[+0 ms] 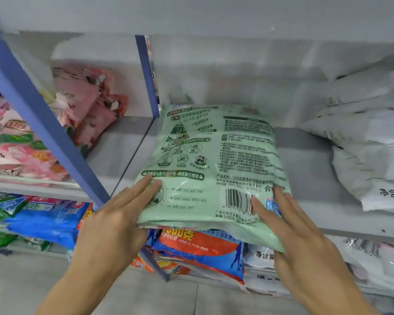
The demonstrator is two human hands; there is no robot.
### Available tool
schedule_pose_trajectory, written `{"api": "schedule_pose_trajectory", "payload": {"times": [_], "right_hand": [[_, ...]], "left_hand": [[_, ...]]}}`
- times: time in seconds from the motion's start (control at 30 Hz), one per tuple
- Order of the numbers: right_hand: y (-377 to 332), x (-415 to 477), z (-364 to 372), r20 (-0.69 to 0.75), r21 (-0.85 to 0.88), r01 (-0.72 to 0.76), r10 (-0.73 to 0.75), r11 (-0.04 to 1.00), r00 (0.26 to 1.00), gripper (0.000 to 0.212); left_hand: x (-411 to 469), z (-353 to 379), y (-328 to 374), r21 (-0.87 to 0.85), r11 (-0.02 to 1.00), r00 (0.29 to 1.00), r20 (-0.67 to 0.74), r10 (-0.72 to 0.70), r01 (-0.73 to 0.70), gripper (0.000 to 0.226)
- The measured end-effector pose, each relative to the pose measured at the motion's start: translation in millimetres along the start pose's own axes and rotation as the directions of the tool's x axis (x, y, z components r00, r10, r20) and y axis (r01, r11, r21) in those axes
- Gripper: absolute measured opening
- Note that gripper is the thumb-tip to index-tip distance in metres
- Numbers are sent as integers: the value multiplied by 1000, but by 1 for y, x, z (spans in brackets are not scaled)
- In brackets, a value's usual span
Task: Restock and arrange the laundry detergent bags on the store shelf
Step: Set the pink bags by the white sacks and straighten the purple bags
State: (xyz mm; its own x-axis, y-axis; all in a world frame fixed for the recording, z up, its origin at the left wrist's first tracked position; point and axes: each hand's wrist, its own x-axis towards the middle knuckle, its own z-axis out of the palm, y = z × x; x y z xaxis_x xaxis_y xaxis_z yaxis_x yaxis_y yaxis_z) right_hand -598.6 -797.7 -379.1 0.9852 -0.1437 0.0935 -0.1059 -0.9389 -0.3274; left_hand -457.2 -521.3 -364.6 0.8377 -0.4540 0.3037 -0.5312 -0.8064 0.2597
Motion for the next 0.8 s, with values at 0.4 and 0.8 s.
{"api": "schedule_pose_trajectory", "payload": {"times": [0.4, 0.8], "right_hand": [[-108, 98, -61, 297, 122, -26, -12, 992, 955, 106], [-93, 89, -38, -439, 458, 26, 201, 888, 875, 50]], "left_hand": [[60, -55, 14, -621, 36, 612, 760, -218, 783, 47], [70, -33, 61, -846, -163, 832, 531, -164, 508, 32]]}}
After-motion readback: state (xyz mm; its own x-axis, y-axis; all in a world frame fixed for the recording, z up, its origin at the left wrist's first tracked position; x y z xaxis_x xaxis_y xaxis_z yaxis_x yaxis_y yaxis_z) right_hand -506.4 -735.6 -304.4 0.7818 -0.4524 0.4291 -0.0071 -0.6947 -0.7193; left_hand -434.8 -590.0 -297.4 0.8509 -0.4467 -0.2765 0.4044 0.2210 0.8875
